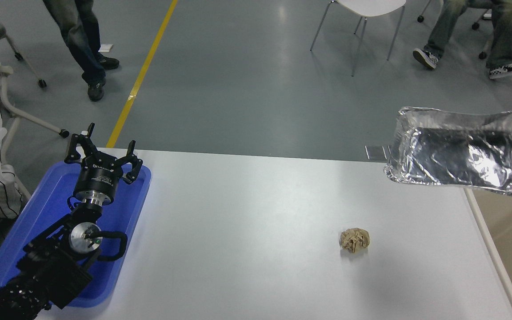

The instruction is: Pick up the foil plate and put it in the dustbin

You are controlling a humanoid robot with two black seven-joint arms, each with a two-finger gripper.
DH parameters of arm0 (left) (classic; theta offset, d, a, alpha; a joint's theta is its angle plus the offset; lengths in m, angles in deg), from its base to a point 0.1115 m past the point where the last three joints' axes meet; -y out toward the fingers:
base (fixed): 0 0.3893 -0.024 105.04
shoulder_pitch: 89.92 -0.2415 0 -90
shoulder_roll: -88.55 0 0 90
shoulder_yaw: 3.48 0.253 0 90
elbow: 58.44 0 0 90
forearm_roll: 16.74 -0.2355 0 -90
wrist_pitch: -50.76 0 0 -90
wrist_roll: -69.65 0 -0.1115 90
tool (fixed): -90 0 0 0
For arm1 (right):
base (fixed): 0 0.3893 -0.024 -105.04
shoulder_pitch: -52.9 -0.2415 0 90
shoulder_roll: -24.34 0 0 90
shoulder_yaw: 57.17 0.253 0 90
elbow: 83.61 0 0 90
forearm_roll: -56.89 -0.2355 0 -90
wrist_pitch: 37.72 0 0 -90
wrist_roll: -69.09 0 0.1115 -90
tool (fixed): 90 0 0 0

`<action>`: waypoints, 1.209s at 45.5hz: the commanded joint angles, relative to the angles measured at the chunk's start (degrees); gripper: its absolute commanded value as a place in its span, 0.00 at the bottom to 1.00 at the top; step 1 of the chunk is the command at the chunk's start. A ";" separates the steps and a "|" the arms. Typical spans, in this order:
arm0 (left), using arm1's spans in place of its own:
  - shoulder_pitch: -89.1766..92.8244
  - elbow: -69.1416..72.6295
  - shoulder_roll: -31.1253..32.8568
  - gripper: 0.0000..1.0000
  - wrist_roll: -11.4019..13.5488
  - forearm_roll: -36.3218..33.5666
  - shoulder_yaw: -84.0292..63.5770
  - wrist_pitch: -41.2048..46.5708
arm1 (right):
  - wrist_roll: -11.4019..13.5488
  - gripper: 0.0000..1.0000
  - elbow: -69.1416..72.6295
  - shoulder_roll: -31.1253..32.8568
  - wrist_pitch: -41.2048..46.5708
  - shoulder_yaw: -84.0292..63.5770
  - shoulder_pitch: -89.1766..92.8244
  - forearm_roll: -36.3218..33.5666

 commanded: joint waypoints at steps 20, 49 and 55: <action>0.00 -0.01 0.00 1.00 0.09 -0.01 -0.01 0.00 | 0.23 0.00 -21.14 17.75 0.00 9.13 25.88 2.88; -0.09 -0.01 0.00 1.00 0.09 -0.01 -0.01 0.00 | 0.23 0.00 -29.93 20.04 -29.88 40.86 64.91 1.91; -0.09 -0.01 0.00 1.00 0.09 -0.01 -0.01 0.00 | 0.32 0.00 -32.92 17.58 -34.10 46.66 72.12 1.74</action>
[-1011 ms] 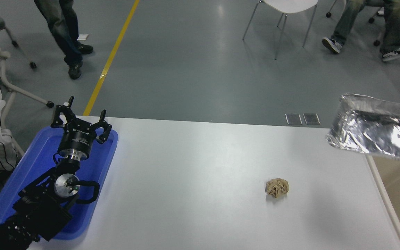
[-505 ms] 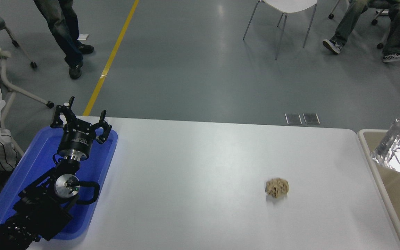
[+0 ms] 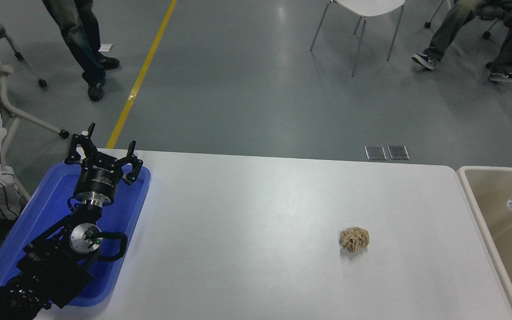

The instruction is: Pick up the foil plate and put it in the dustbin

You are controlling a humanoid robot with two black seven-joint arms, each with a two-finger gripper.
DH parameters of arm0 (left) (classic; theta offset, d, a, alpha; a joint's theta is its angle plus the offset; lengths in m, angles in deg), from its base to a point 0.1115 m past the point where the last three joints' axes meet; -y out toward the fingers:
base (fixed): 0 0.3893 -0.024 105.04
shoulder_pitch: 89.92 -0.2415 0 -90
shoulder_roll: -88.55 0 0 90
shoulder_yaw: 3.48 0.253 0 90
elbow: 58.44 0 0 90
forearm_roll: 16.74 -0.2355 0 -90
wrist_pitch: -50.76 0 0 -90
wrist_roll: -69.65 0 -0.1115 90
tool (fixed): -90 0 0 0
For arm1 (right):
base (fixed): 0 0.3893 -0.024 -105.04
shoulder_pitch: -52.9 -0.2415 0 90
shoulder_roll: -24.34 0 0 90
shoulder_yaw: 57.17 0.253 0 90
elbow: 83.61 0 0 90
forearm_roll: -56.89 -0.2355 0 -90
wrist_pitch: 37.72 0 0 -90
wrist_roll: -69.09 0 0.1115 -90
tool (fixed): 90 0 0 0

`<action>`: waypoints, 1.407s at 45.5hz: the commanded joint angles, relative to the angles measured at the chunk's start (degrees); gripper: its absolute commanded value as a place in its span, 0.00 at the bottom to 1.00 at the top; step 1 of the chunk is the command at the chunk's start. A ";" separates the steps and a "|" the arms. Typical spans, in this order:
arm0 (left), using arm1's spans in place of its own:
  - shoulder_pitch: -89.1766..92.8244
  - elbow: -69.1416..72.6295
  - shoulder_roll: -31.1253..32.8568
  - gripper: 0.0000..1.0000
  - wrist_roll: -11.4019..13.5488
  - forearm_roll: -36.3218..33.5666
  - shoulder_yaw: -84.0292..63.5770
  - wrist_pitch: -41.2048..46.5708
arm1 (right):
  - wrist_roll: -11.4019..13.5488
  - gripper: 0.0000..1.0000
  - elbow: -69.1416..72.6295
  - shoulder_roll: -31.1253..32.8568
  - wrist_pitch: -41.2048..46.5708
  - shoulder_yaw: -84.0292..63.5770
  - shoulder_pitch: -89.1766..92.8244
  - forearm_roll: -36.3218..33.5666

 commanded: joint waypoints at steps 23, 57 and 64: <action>0.00 0.00 0.00 1.00 0.01 -0.01 -0.02 0.00 | 0.72 0.00 -26.44 -17.40 -13.92 26.94 35.10 -0.33; 0.00 0.00 0.00 1.00 0.01 -0.01 -0.02 0.00 | 4.33 0.00 -36.83 -27.25 -18.93 31.86 41.53 -0.42; 0.00 0.00 0.00 1.00 0.01 -0.01 -0.02 0.00 | 4.33 0.00 -36.74 -27.25 -18.93 31.78 41.53 -0.25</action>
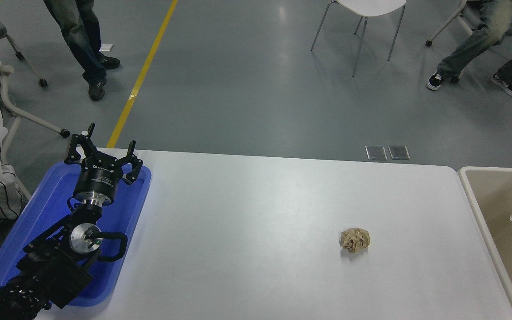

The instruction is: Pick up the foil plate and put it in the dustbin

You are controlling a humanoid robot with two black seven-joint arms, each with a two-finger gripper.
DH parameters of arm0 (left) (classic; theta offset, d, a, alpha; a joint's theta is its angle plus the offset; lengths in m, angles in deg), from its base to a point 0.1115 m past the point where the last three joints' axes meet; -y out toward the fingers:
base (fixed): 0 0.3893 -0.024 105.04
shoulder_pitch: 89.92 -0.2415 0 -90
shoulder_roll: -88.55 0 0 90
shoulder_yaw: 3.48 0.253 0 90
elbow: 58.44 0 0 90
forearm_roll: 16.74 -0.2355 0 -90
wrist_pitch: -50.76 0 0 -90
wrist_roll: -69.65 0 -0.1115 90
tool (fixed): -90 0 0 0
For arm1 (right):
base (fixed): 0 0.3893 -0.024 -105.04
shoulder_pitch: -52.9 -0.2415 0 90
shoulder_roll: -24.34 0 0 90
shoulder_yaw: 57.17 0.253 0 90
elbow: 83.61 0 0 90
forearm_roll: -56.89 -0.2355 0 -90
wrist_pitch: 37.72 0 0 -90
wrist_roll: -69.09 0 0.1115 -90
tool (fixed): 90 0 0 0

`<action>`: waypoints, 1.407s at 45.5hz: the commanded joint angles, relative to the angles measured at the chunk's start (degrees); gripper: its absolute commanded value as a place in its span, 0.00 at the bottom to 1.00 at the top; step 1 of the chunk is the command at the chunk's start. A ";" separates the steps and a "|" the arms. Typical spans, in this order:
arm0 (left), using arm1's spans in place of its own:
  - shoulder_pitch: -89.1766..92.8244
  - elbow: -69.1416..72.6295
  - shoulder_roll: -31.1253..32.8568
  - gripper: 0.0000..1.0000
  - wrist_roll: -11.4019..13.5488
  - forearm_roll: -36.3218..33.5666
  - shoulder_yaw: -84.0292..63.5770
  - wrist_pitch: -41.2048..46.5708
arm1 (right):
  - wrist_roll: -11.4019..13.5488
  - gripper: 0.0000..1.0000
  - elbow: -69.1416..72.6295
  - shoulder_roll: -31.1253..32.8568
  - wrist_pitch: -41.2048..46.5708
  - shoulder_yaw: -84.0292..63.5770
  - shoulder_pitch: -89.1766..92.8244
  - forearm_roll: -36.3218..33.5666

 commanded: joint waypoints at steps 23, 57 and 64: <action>0.00 0.00 -0.01 1.00 0.00 0.00 0.00 0.00 | -0.09 0.89 -0.65 -2.19 -7.01 -0.69 0.35 0.86; 0.00 0.00 -0.01 1.00 0.00 0.00 0.00 0.00 | -0.27 0.99 18.32 4.74 -6.84 -0.78 -8.25 9.99; 0.00 0.00 -0.01 1.00 0.00 0.00 0.00 0.00 | -0.27 0.99 29.92 11.68 -6.40 -0.78 -14.66 14.04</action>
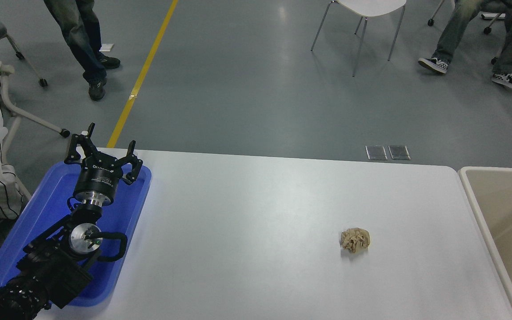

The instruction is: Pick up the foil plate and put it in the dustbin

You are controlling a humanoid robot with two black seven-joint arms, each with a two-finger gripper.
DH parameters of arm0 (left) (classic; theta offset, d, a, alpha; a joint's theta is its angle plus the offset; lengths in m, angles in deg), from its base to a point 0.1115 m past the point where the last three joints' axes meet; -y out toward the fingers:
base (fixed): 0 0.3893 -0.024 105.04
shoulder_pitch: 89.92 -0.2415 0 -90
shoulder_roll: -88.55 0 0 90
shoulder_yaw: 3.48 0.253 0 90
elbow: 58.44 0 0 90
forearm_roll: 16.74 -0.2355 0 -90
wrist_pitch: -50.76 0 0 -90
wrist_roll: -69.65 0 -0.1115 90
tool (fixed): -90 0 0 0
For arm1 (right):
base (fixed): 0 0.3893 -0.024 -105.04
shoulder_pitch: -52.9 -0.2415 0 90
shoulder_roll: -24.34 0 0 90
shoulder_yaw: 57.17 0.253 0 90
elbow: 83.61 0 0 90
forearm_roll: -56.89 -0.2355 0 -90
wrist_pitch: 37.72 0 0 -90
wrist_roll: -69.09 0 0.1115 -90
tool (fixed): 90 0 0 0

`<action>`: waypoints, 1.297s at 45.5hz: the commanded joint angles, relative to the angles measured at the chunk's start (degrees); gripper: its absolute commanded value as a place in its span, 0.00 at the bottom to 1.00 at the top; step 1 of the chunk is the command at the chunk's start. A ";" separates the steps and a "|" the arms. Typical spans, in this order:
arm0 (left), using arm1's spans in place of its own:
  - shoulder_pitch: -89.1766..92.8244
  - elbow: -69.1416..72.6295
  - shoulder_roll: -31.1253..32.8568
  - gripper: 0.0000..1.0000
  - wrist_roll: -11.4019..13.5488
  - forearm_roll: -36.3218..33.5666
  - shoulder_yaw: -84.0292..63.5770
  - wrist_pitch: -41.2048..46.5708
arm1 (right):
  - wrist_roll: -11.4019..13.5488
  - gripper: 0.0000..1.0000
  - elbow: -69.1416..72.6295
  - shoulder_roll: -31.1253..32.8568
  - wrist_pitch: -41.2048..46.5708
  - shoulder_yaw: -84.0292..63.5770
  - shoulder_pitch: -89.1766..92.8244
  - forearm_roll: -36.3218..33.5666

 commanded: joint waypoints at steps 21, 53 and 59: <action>0.00 0.00 -0.01 1.00 -0.09 0.00 0.00 0.00 | 0.07 1.00 36.42 15.59 15.96 -23.04 -37.72 8.21; 0.00 0.00 -0.01 1.00 -0.09 0.00 0.09 0.00 | 0.07 1.00 42.39 -0.76 49.64 -47.14 -75.88 5.92; 0.09 0.00 -0.01 1.00 -0.09 0.00 0.00 0.00 | 0.07 1.00 44.94 -3.13 49.64 -47.14 -78.87 1.88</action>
